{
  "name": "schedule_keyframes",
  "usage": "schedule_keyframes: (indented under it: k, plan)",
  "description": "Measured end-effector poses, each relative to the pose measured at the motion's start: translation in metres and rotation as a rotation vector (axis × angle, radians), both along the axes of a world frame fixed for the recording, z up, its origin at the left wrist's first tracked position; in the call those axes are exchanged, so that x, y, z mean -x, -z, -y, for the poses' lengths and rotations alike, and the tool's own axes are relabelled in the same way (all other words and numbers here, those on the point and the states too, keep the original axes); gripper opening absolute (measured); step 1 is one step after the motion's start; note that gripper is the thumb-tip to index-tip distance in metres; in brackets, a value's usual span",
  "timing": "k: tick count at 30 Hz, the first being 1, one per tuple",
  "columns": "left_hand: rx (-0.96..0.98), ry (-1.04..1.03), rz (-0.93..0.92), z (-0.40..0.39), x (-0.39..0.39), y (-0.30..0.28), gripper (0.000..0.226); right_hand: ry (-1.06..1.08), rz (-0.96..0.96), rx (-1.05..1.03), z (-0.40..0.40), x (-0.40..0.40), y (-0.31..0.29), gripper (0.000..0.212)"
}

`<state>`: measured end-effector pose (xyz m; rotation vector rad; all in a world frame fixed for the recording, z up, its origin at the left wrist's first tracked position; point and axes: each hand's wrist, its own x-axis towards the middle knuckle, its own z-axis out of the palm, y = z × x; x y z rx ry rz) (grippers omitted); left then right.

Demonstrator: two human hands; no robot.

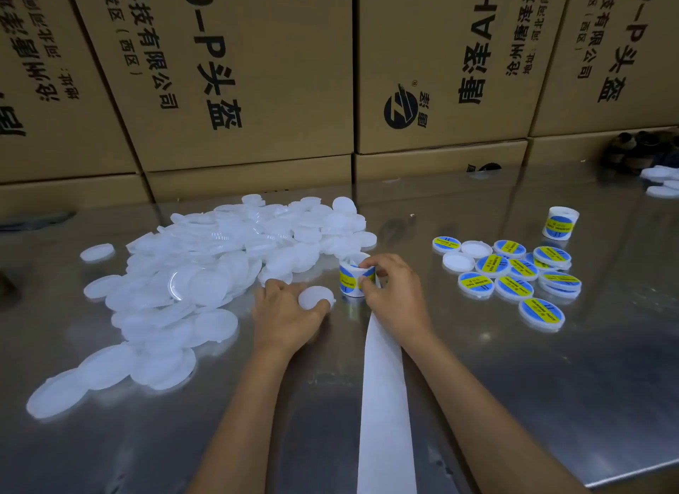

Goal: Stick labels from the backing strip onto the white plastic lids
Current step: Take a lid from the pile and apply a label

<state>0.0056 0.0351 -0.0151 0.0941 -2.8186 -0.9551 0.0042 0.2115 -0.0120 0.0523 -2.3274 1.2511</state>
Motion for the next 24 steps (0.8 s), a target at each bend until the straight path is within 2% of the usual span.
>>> schedule_keyframes:
  k: [2,9,12,15,17,19,22,24]
  plan:
    - [-0.064,0.023,-0.016,-0.001,-0.001,-0.002,0.049,0.058,-0.017,0.027,-0.001,-0.001,0.000,0.024]
    - [-0.539,0.147,-0.034,-0.010,-0.009,-0.011,0.043,0.073,-0.054,0.061,-0.001,-0.007,-0.002,0.029]
    - [-0.800,0.164,-0.019,-0.011,-0.012,-0.016,0.042,0.082,-0.156,0.055,0.001,-0.017,-0.006,0.025]
    - [-0.973,0.225,0.009,-0.010,-0.014,-0.021,0.041,0.116,-0.185,0.085,0.001,-0.025,-0.008,0.018]
    - [-1.060,0.254,0.033,-0.011,-0.015,-0.022,0.041,0.166,-0.106,0.177,-0.005,-0.027,-0.008,0.020]
    - [-1.137,0.271,0.062,-0.013,-0.016,-0.023,0.041,0.192,0.067,0.202,-0.013,-0.025,-0.008,0.028]
    - [-1.197,0.280,0.096,-0.017,-0.017,-0.023,0.040,0.107,0.315,0.024,-0.019,-0.022,-0.003,0.042]
    - [-1.198,0.257,0.108,-0.021,-0.017,-0.022,0.040,0.041,0.343,-0.108,-0.016,-0.022,0.000,0.048]
